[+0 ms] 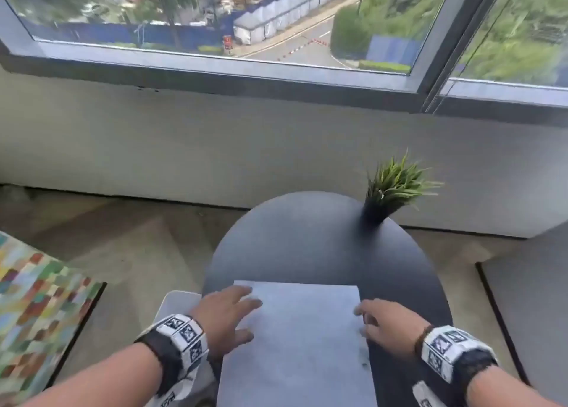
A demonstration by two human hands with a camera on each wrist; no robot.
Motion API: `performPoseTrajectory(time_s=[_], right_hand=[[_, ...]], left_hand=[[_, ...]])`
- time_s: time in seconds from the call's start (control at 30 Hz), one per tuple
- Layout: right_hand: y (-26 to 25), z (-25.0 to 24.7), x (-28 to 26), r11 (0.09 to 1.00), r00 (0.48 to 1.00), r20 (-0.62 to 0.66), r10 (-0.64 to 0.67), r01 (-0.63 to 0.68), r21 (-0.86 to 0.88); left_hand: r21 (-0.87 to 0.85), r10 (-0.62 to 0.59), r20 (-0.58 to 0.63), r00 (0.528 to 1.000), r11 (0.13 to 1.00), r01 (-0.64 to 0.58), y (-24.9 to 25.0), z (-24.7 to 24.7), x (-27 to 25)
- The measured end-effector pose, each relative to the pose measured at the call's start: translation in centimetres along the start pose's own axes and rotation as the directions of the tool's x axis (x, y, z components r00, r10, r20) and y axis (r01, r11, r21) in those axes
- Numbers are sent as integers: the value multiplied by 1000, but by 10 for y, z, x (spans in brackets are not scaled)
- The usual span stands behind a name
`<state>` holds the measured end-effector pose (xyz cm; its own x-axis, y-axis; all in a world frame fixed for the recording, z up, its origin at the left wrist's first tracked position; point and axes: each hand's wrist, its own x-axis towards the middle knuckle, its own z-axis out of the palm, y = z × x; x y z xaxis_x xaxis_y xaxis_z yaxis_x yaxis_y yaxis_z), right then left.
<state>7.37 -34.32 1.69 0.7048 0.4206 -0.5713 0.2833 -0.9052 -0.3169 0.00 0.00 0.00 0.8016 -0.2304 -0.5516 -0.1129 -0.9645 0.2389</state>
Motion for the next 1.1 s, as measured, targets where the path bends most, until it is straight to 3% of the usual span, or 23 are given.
performPoseTrajectory(time_s=[0.23,0.4,0.53,0.63,0.73,0.93,1.1], right_hand=[[-1,45,6,988,1000,4,22,-21,-150],[-4,71,-8,990,991,-131,32,-50,-132],[1,81,-23,993,970,-220,108,-113,-12],[-7,81,-39,974,961,-261,93,-34,222],[-27,88,-53,878,950,-301,77,78,473],[-72,120,-43,772,959,-284,8,175,611],[-109,135,-20,747,950,-302,-83,260,612]], left_hand=[[213,74,-130,989,976,-45,-28,60,9],[94,13,-219,976,996,8,-18,76,-1],[80,-25,-213,977,996,43,10,91,-16],[84,-37,-184,982,995,53,30,100,-25],[70,-7,-193,981,997,21,33,109,-36],[123,-6,-201,980,992,32,14,128,-49],[125,-4,-164,986,992,25,23,118,-39]])
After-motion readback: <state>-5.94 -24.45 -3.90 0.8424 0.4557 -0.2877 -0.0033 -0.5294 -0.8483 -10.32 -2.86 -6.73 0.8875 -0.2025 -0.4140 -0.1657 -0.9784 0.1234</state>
